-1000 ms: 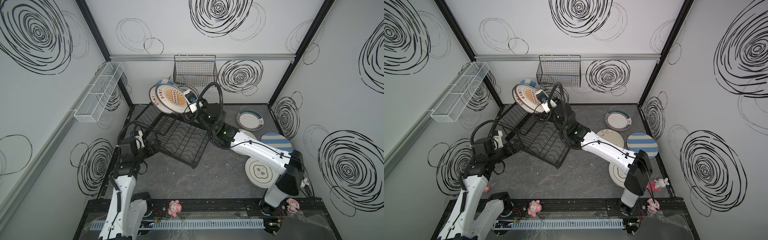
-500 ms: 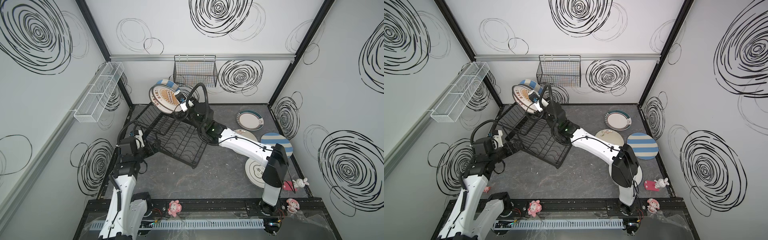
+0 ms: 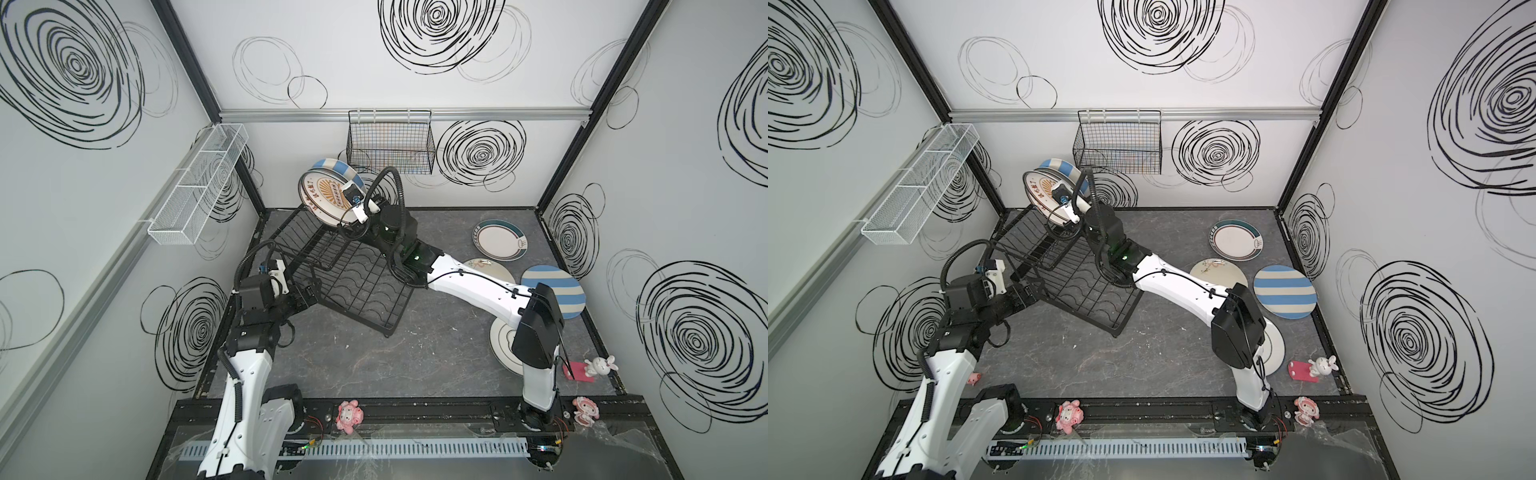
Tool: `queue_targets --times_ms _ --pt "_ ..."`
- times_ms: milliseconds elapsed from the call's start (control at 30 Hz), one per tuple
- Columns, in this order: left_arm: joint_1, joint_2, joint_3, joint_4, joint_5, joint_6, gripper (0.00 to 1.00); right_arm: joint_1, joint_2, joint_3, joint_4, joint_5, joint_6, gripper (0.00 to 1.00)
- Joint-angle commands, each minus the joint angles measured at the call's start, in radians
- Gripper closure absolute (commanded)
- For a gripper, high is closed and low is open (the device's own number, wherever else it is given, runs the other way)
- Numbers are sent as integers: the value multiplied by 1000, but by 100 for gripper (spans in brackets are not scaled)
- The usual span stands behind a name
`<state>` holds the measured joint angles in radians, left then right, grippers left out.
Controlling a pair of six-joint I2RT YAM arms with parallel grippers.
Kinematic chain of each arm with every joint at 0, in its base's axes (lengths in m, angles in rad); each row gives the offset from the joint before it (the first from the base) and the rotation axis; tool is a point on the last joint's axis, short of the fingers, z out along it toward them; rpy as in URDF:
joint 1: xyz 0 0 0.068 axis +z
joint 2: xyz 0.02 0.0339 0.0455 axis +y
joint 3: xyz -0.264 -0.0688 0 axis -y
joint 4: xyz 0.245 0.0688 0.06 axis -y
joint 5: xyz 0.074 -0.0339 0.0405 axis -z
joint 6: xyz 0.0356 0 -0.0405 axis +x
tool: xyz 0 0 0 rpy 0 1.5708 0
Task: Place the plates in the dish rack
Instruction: 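Carry the sunburst plate with the right gripper to the rack slot, then lower the sunburst plate into the slot beside the racked plates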
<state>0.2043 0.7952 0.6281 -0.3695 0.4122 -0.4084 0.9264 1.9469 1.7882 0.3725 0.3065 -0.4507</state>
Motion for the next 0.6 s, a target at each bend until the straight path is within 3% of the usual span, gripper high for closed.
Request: queue_targets --times_ms 0,567 --pt "10 -8 -7 42 16 21 4 1 5 57 82 25 -27 100" --pt "12 -5 -8 43 17 20 4 0 88 126 50 16 -6 100"
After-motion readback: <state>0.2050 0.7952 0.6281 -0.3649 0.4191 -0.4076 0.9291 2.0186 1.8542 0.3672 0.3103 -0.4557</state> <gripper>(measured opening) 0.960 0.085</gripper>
